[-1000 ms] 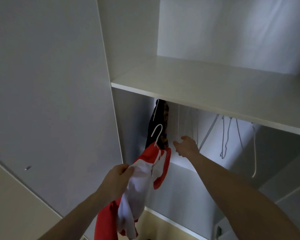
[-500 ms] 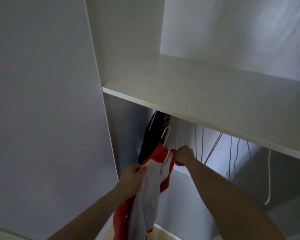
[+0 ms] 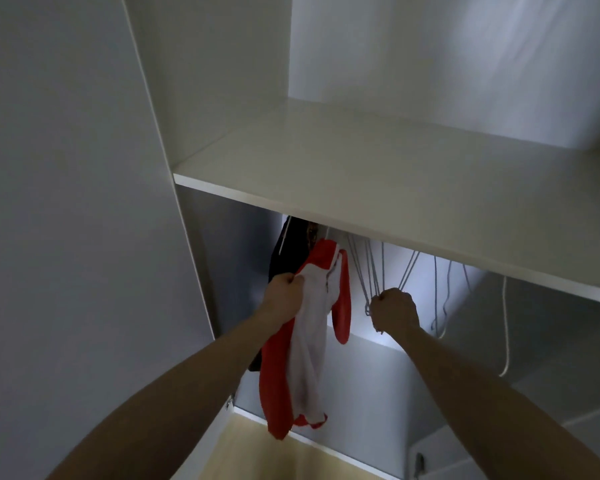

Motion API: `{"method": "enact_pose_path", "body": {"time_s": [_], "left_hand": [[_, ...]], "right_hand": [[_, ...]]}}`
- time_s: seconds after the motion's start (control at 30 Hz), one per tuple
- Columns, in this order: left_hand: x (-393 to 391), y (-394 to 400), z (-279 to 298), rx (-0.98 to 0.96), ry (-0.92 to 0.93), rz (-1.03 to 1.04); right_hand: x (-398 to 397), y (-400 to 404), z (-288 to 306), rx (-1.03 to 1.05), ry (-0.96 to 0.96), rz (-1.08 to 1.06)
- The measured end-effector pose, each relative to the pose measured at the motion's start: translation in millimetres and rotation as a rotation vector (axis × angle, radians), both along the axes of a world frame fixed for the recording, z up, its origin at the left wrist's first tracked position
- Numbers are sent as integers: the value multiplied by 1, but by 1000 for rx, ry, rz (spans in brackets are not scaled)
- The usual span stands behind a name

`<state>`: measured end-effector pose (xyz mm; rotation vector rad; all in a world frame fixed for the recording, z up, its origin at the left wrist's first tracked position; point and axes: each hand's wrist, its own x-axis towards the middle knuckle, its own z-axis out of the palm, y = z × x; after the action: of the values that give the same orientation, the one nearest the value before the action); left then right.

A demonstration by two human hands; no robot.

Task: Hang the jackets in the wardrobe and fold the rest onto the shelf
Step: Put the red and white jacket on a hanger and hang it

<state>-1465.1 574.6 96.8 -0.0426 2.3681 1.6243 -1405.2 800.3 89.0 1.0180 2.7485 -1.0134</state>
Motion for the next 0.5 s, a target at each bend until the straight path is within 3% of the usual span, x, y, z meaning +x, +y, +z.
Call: {"method": "enact_pose_path", "body": {"time_s": [0.2,0.5], "left_hand": [[-31,12,18,19,-62,13],[-17,-5,-13,-85,-101,-29]], "right_hand": [[18,13,24,-5,-41,-22],[34,18,31,61,48,5]]}}
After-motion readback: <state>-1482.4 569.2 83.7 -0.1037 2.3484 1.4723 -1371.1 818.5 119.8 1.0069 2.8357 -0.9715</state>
